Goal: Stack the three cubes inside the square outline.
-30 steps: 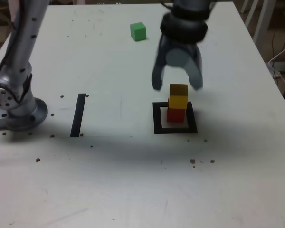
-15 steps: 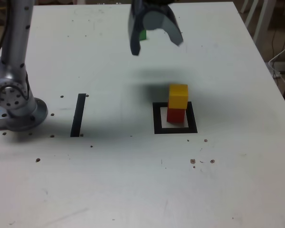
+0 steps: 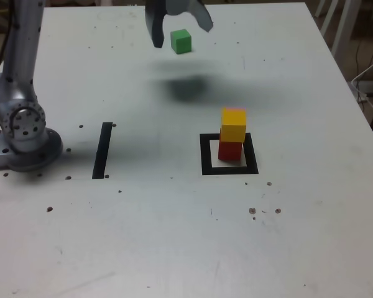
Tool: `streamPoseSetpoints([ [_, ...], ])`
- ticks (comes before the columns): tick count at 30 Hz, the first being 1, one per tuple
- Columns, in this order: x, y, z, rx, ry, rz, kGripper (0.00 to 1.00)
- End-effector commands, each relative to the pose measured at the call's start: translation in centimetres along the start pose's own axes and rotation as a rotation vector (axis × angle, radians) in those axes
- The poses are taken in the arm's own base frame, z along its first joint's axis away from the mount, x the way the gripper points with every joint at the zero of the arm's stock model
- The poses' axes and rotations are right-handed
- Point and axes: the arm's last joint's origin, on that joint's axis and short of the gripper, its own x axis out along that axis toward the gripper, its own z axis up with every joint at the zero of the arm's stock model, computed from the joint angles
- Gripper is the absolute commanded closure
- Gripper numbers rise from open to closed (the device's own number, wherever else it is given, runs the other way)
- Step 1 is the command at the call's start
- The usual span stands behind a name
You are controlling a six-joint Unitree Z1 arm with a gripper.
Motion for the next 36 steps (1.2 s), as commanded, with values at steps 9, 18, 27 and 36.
streamPoseSetpoints([
  [9, 1.2, 4.8, 2.1, 0.02, 0.011, -0.025, 0.0],
  [18, 2.7, 8.7, 3.2, 0.008, 0.008, -0.039, 0.0],
  [27, 4.9, 12.2, 4.4, 0.005, 0.016, -0.056, 0.0],
  [36, 6.9, 13.8, 5.3, 0.026, 0.03, -0.098, 0.05],
])
